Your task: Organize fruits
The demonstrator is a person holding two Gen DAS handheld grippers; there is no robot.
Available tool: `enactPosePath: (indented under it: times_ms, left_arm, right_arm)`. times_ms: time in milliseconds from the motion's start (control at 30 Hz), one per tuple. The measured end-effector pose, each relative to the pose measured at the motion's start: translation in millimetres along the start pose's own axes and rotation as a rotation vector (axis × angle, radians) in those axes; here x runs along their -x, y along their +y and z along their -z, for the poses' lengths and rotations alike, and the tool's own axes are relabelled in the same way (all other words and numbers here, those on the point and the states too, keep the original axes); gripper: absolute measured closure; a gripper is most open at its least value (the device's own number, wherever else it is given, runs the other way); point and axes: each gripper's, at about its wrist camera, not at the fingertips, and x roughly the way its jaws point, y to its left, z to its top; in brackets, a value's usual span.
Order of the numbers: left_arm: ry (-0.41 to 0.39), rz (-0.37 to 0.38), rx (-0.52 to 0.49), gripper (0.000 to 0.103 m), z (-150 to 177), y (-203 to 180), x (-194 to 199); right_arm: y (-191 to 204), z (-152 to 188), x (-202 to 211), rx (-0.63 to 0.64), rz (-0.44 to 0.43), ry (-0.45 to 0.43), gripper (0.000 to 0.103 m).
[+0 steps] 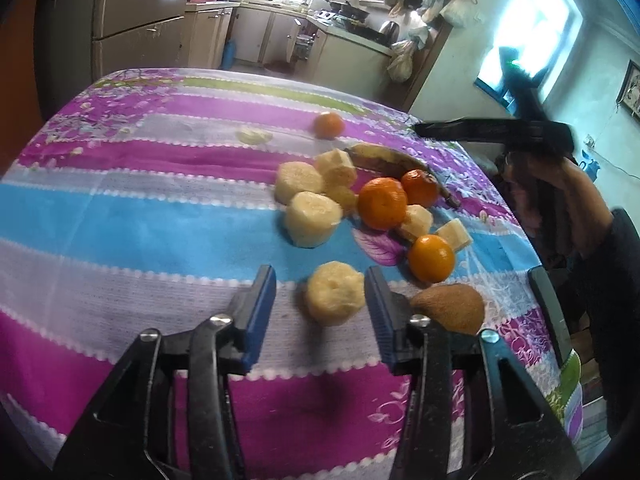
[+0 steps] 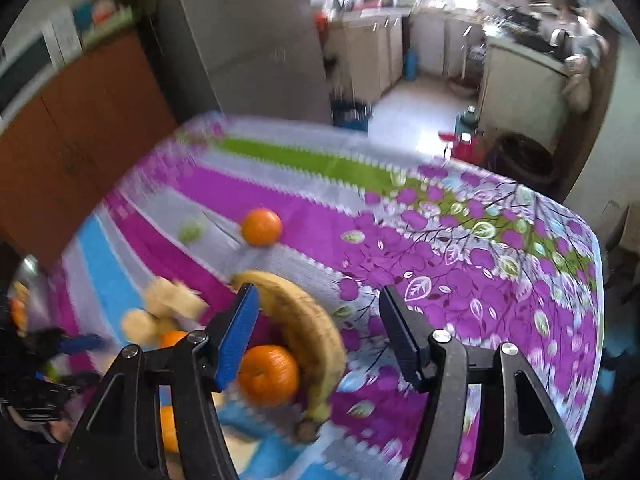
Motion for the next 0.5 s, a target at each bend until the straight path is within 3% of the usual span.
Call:
enactPosePath:
  times_ms: [100, 267, 433, 500]
  left_arm:
    - [0.027, 0.006, -0.061, 0.050, 5, -12, -6]
    - [0.045, -0.033, -0.106, 0.050, 10, -25, -23]
    - [0.031, -0.049, -0.084, 0.051, 5, -23, -25]
    - [0.034, -0.053, -0.077, 0.051, 2, -22, -27]
  right_arm:
    - [8, 21, 31, -0.021, -0.055, -0.075, 0.031]
    - [32, 55, 64, 0.024, -0.110, -0.115, 0.031]
    - [50, 83, 82, 0.056, -0.103, -0.130, 0.031]
    - [53, 94, 79, 0.051, -0.061, -0.119, 0.031]
